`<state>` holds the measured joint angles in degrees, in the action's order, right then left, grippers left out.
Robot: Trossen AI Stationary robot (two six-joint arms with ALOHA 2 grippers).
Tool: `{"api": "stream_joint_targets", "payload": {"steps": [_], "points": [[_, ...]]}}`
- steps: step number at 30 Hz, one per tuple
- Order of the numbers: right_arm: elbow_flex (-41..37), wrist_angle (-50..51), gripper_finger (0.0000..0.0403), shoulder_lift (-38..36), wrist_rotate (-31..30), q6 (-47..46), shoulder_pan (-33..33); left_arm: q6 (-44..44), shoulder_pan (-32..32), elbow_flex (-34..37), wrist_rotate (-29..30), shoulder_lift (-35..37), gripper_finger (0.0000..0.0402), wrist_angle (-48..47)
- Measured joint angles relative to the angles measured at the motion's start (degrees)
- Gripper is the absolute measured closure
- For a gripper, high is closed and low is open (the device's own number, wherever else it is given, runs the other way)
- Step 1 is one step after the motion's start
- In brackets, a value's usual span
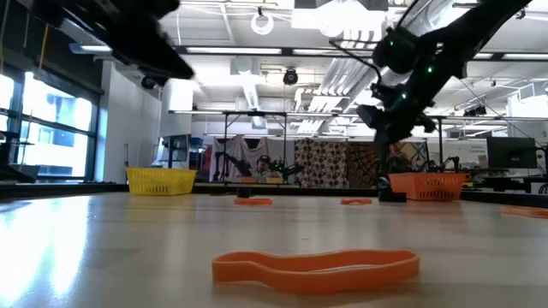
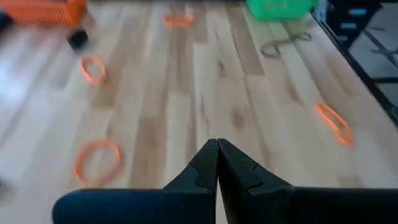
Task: Sort rubber bands into baskets
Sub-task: Put the orange rubber band into the green bin
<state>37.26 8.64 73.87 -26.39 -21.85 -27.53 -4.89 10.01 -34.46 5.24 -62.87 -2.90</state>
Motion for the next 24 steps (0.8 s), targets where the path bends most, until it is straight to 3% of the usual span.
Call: {"api": "stream_joint_targets", "payload": {"steps": [9, 24], "points": [[0.0, -6.9, 0.0402, 0.0, -3.5, 2.8, 11.2, -16.3, 9.4, 0.0, 3.1, 9.4, 0.0401, -21.6], [0.0, -6.7, 0.0403, 0.0, -11.4, 2.6, 21.8, -49.8, 27.1, 0.0, 0.9, 6.4, 0.04, -42.1]]}}
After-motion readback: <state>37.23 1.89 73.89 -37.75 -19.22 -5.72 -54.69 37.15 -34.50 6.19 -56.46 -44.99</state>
